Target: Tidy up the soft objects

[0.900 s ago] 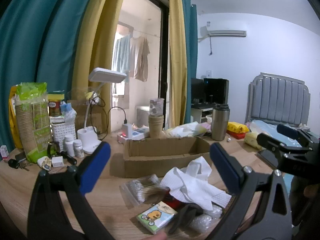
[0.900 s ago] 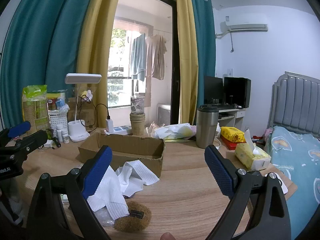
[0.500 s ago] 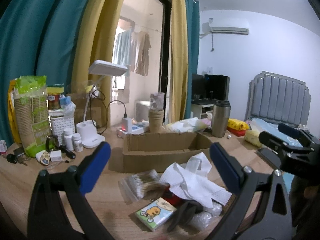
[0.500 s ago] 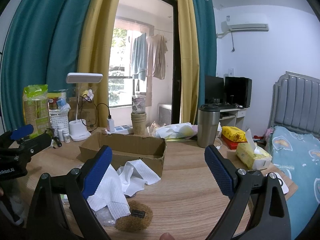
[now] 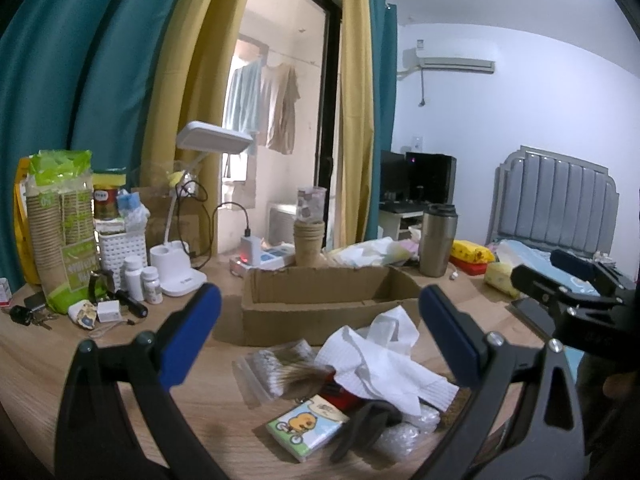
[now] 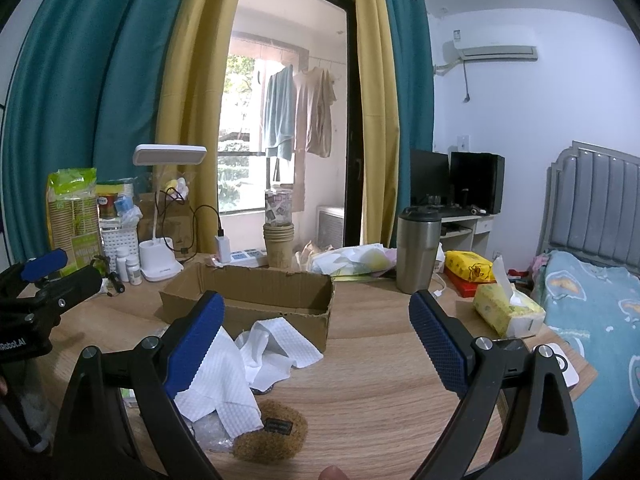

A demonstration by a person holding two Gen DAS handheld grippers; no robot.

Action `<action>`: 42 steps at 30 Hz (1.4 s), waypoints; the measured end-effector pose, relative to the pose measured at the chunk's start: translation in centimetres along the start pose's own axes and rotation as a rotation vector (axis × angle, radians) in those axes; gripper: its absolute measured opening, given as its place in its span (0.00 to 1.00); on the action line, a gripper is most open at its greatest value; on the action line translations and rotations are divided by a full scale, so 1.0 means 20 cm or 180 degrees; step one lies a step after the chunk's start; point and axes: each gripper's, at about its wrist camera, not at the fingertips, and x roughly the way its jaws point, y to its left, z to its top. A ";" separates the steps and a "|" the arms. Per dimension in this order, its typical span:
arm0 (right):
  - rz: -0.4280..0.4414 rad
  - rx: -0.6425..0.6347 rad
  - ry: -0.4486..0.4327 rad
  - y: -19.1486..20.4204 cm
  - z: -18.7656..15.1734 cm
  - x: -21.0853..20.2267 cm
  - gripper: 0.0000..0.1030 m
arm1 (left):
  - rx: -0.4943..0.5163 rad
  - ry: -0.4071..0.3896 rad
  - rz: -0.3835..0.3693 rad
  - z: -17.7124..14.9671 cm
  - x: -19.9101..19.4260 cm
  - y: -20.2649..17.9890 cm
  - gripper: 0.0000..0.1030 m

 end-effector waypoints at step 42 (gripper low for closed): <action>0.0013 0.0001 0.0025 0.02 -0.01 0.00 0.93 | -0.0026 -0.0014 0.0090 -0.02 -0.01 0.00 0.97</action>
